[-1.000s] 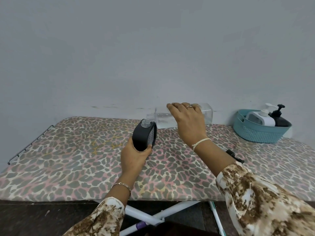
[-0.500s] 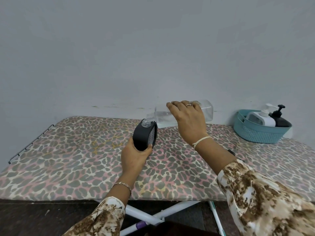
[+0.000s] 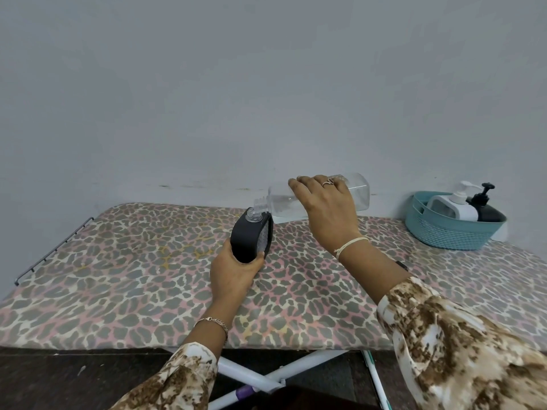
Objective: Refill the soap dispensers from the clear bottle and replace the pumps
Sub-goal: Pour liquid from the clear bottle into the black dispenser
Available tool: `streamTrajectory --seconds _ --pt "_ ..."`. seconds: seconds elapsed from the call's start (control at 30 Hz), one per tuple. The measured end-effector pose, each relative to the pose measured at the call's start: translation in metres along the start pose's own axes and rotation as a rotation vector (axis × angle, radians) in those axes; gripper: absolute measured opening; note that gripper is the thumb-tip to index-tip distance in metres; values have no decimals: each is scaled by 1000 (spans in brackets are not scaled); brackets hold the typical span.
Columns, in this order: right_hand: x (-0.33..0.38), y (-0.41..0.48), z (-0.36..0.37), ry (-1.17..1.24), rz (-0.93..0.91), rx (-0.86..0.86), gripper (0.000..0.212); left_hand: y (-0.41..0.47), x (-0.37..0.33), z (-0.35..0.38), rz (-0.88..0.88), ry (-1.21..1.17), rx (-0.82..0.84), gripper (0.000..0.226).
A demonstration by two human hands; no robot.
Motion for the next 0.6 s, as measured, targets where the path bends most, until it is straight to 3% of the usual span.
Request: streamTrajectory --seconds 0.6 --pt "1 -1 -1 -26 -6 -8 58 5 12 4 -131 -11 84 47"
Point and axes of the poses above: each hand's wrist, its own y-axis towards the middle knuckle, its own z-axis out of the palm, x = y × z, the point moved 9 cm from there along y, towards the middle knuckle, and after that the axes turned 7 degrees about -y, right-handed, at the moved point
